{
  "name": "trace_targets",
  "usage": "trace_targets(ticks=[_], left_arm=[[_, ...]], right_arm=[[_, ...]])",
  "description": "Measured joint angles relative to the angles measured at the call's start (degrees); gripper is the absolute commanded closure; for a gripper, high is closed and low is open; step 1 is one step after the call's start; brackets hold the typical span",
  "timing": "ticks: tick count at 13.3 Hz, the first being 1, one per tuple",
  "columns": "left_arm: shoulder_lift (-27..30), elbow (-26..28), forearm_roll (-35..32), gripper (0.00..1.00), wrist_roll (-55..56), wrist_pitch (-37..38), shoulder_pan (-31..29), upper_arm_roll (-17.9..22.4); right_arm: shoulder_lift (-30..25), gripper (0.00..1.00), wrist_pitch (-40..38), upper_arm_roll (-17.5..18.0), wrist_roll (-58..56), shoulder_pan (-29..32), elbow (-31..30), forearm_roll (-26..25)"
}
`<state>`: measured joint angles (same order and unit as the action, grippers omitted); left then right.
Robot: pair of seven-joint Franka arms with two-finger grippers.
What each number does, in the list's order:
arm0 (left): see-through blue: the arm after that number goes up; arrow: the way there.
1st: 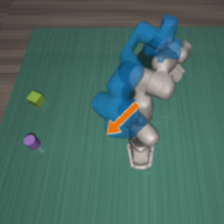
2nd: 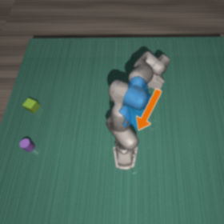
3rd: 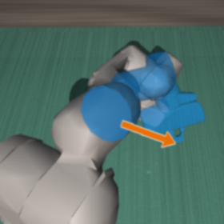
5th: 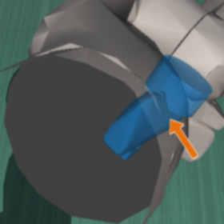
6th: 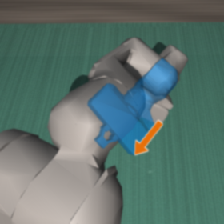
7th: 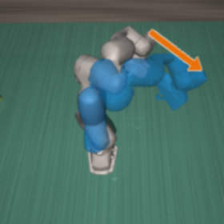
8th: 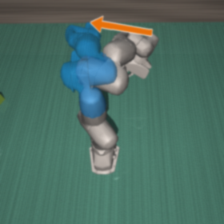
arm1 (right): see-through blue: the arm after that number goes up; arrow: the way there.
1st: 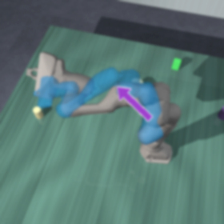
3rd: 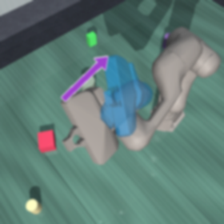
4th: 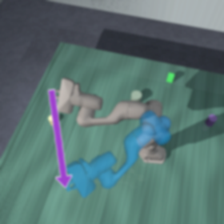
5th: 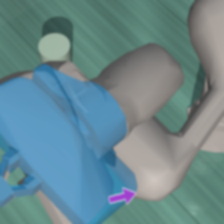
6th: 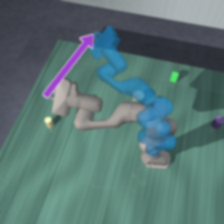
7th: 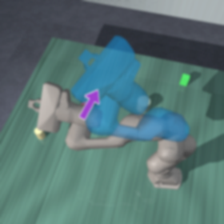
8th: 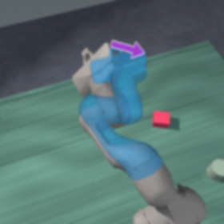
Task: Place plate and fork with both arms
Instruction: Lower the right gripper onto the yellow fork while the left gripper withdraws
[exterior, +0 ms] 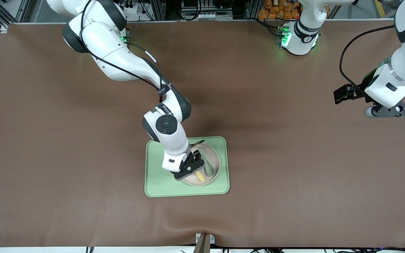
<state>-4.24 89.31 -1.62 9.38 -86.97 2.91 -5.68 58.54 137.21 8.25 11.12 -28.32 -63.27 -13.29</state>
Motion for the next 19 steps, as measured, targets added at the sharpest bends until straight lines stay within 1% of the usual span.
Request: trace_targets(ticks=[2, 4, 6, 9, 11, 12, 14, 19], left_arm=[[1.01, 0.01, 0.00, 0.00, -3.74, 1.23, 0.75, 2.37], [2.83, 0.00, 0.00, 0.00, -7.66, 2.14, 1.60, 5.85], [4.67, -0.31, 0.00, 0.00, -8.75, 2.49, 1.49, 6.95], [5.46, -2.42, 0.00, 0.00, -7.76, 4.01, 1.63, 5.22], [5.45, -2.73, 0.01, 0.00, -6.35, 4.13, 0.57, 2.15], [5.42, -2.73, 0.01, 0.00, -5.95, 4.13, -0.82, 0.02], [5.28, -2.73, 0.01, 0.00, -5.81, 4.20, -2.93, -2.92], [5.20, -2.73, 0.01, 0.00, -5.81, 4.48, -3.30, -3.50]], right_arm=[[0.47, 0.40, -0.01, 0.00, 0.03, -0.23, 0.00, 0.00], [1.06, 0.45, 0.01, 0.00, 0.04, -0.32, 0.00, 0.00], [1.47, 0.45, 0.21, 0.00, 0.05, -0.33, 0.01, 0.00], [1.71, 0.46, 0.34, 0.01, 0.93, -0.79, 0.02, 0.00], [1.75, 0.52, 0.34, 0.00, 1.77, -1.21, 0.02, 0.00], [1.76, 0.58, 0.34, 0.00, 1.89, -1.32, 0.02, 0.00], [1.78, 0.61, 0.34, -0.04, 1.91, -1.35, 0.02, -0.02], [1.84, 0.61, 0.54, -0.15, 1.92, -1.35, 0.02, -0.03]])
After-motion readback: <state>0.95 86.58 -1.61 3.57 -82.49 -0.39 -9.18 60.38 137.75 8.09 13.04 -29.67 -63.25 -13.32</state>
